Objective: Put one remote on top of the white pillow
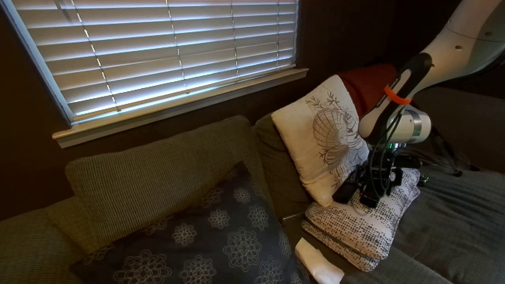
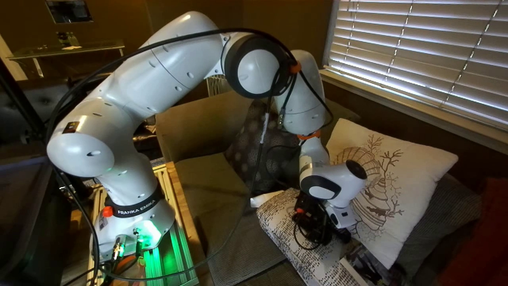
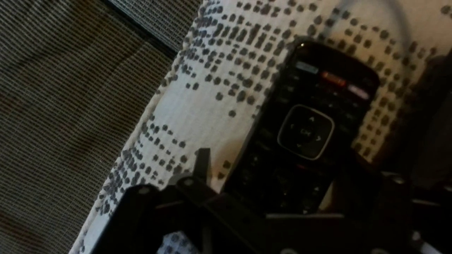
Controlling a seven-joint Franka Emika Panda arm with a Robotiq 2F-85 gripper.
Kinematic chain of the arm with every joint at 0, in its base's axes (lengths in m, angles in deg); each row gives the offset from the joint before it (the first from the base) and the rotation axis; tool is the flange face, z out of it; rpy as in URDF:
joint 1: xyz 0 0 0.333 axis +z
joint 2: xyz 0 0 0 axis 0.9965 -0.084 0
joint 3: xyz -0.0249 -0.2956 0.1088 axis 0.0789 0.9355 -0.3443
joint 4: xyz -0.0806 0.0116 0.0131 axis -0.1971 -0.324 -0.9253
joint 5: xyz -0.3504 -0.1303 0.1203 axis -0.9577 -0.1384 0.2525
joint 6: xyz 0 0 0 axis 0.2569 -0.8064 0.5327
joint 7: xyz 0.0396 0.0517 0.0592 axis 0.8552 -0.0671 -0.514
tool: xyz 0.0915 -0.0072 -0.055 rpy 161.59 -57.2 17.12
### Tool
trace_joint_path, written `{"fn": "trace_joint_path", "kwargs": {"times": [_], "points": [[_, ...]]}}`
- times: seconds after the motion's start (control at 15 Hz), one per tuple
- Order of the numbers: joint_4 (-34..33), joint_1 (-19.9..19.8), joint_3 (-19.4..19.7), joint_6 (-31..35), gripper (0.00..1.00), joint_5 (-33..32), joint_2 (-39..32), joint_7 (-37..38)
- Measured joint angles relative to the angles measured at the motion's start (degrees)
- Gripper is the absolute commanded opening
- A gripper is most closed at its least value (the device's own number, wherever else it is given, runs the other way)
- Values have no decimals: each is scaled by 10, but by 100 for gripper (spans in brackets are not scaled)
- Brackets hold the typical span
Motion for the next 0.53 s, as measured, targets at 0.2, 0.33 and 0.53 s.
{"fn": "trace_joint_path", "kwargs": {"times": [0.2, 0.33, 0.53], "points": [[-3, 1, 0, -3, 41, 0, 0, 0], [-4, 1, 0, -5, 37, 0, 0, 0], [-5, 1, 0, -6, 37, 0, 0, 0]]}}
